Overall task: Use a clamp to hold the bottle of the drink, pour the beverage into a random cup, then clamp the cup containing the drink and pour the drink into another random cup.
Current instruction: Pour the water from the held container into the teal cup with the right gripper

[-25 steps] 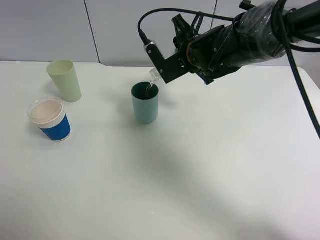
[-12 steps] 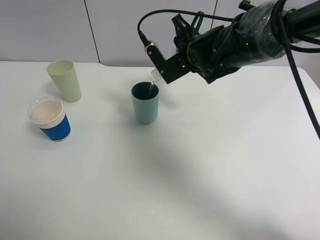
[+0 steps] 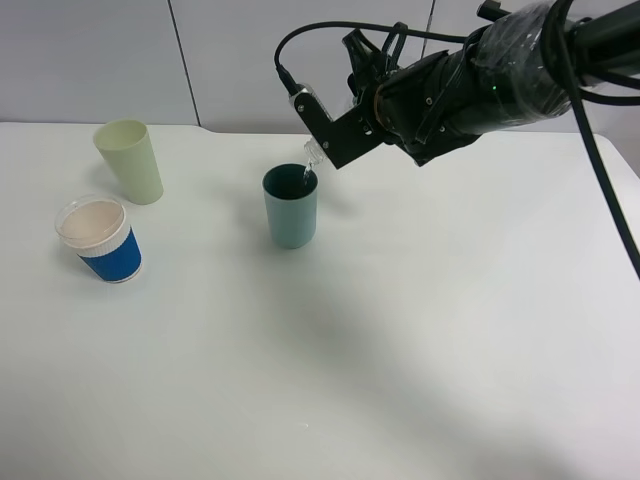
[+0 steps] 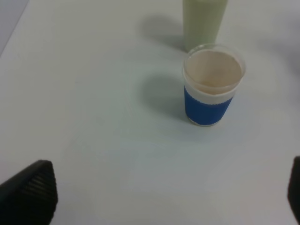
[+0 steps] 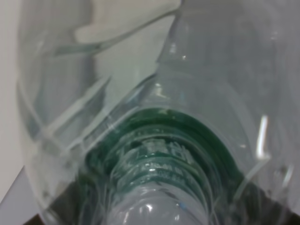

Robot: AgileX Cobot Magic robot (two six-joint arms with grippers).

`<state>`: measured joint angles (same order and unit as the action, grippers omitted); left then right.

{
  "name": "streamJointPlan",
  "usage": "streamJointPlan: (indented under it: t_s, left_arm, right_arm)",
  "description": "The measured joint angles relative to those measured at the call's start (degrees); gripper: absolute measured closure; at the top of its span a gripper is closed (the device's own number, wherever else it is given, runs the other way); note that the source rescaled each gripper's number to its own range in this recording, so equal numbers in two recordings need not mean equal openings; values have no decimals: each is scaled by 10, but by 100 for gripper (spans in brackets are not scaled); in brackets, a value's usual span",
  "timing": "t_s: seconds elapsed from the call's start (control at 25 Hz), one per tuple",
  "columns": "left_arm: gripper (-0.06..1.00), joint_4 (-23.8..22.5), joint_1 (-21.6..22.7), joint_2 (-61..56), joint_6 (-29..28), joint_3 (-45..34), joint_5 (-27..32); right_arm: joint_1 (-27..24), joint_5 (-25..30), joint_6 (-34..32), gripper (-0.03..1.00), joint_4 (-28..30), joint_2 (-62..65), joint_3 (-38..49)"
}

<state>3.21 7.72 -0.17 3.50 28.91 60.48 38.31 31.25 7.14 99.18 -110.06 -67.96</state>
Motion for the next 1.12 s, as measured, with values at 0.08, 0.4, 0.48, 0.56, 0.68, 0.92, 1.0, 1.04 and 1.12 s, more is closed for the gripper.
streamJointPlan:
  t_s: [0.08, 0.4, 0.48, 0.56, 0.68, 0.92, 1.0, 1.04, 1.12]
  left_arm:
    - [-6, 0, 0, 0, 0, 0, 0]
    - [-6, 0, 0, 0, 0, 0, 0]
    - [-6, 0, 0, 0, 0, 0, 0]
    - [-6, 0, 0, 0, 0, 0, 0]
    - [-6, 0, 0, 0, 0, 0, 0]
    - [-6, 0, 0, 0, 0, 0, 0]
    - [-6, 0, 0, 0, 0, 0, 0]
    - [-6, 0, 0, 0, 0, 0, 0]
    - [-6, 0, 0, 0, 0, 0, 0]
  right_arm:
    - [0, 0, 0, 96, 0, 0, 0]
    - [0, 0, 0, 96, 0, 0, 0]
    - [0, 0, 0, 96, 0, 0, 0]
    - [0, -2, 0, 96, 0, 0, 0]
    - [0, -15, 0, 96, 0, 0, 0]
    - [0, -20, 1, 96, 0, -9, -6]
    - [0, -20, 4, 96, 0, -15, -18]
    - [2, -19, 5, 96, 0, -17, -26]
    - [8, -19, 5, 96, 0, -23, -41]
